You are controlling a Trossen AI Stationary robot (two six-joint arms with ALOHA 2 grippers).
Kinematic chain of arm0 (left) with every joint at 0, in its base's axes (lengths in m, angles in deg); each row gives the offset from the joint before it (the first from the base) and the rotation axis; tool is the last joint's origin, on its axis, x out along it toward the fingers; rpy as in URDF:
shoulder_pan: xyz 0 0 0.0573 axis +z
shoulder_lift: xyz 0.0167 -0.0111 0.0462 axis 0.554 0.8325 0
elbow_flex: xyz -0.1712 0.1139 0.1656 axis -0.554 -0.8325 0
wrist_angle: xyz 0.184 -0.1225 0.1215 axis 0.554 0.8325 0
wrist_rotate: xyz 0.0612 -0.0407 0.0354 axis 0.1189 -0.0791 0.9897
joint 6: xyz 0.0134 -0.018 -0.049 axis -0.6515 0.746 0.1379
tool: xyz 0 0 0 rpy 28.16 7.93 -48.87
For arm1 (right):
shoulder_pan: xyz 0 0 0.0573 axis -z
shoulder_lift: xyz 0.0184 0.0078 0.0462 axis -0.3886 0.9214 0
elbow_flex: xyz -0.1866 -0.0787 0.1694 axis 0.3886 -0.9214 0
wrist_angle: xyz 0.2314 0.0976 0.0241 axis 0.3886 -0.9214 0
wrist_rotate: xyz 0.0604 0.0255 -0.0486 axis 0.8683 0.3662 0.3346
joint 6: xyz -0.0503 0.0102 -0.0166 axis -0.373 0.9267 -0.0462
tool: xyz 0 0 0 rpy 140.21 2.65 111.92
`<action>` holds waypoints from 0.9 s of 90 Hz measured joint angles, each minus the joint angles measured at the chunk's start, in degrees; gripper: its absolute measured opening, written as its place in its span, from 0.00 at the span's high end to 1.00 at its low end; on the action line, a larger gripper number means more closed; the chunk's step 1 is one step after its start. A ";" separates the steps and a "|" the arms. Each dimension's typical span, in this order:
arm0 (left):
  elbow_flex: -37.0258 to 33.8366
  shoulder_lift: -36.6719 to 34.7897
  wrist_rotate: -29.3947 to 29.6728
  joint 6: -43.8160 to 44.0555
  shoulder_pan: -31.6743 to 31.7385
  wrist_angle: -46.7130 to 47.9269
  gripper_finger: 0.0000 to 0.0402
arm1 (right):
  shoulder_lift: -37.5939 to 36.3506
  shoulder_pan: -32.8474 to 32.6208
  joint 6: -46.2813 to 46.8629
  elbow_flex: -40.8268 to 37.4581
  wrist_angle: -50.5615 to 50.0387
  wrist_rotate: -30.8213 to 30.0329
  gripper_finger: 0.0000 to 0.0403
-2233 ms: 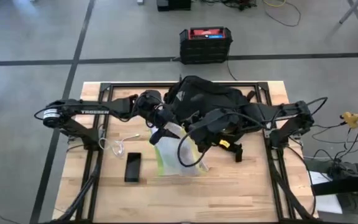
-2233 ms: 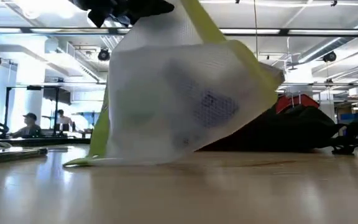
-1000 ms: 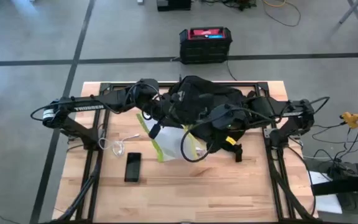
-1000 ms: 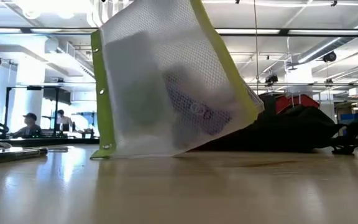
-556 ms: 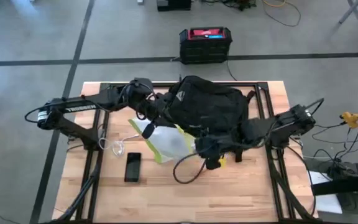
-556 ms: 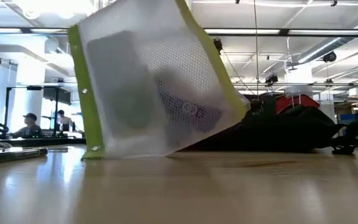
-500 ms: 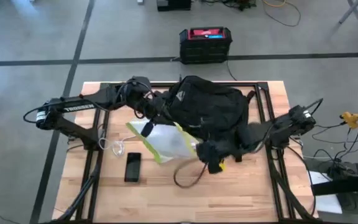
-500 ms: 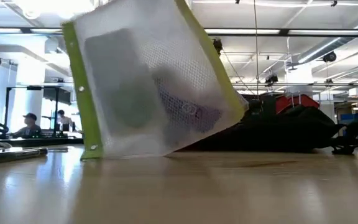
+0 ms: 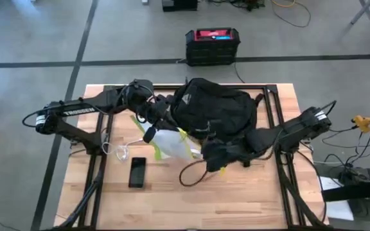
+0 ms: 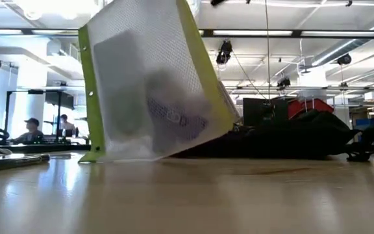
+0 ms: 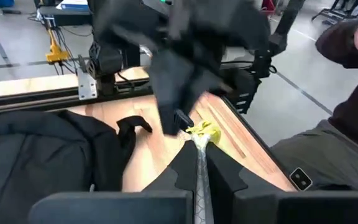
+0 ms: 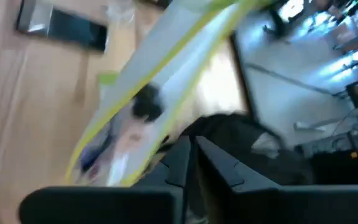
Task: Unpack backpack
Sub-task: Close the yellow green zip bag
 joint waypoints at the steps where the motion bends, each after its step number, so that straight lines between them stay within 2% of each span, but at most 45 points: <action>1: 0.00 -0.01 0.00 0.00 -0.07 0.00 1.00 | -0.29 0.11 -0.26 0.20 -0.03 0.01 0.94; 15: 0.00 -0.01 0.00 -0.02 -1.09 -0.09 1.00 | -2.90 1.67 -7.18 3.19 2.37 1.47 0.73; 25: 0.00 0.15 -0.01 -0.02 -1.39 -0.27 1.00 | -2.15 2.48 -13.07 4.43 4.54 7.89 0.58; 37: 0.00 0.73 0.00 0.00 -1.78 -0.96 1.00 | 1.07 4.73 -16.15 6.31 5.01 11.42 0.49; 49: -0.07 1.86 -0.07 0.45 -2.24 -1.27 1.00 | 4.73 6.27 -17.01 10.39 2.21 11.81 0.48; 61: -0.33 2.88 0.24 0.50 -2.24 -1.22 1.00 | 7.54 5.96 -17.89 15.45 -1.96 12.46 0.52; 72: -0.33 3.14 0.41 0.00 -2.24 -1.22 1.00 | 9.52 6.20 -17.28 19.23 -6.96 12.22 0.61; 81: -0.33 3.14 0.66 -0.06 -2.22 -1.28 1.00 | 10.98 6.23 -15.97 21.79 -10.84 13.44 0.73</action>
